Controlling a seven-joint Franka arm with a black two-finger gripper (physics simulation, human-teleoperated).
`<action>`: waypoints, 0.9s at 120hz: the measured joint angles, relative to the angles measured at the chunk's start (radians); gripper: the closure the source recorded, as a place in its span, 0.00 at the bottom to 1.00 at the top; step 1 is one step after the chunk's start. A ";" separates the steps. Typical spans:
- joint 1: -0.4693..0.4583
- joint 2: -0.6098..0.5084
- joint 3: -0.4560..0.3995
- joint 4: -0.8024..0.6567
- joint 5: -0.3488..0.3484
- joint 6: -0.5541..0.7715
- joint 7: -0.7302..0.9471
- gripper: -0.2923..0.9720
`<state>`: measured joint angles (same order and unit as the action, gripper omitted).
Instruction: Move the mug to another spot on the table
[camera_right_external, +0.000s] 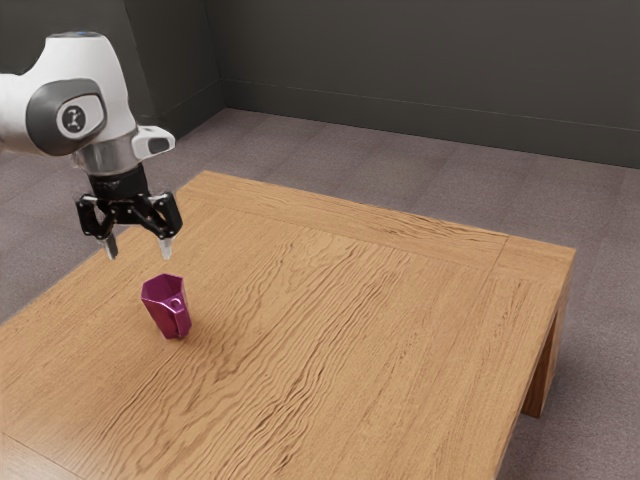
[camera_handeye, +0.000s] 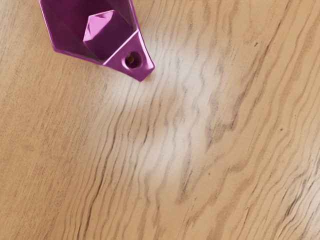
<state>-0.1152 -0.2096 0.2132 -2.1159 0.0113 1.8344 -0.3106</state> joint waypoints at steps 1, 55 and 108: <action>0.000 0.001 0.000 -0.005 0.000 0.009 -0.006 0.25; 0.000 0.109 0.021 -0.204 -0.034 0.381 -0.288 0.25; 0.002 0.273 0.048 -0.171 -0.040 0.540 -0.477 0.25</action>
<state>-0.1132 0.0631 0.2616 -2.2870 -0.0288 2.3749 -0.7874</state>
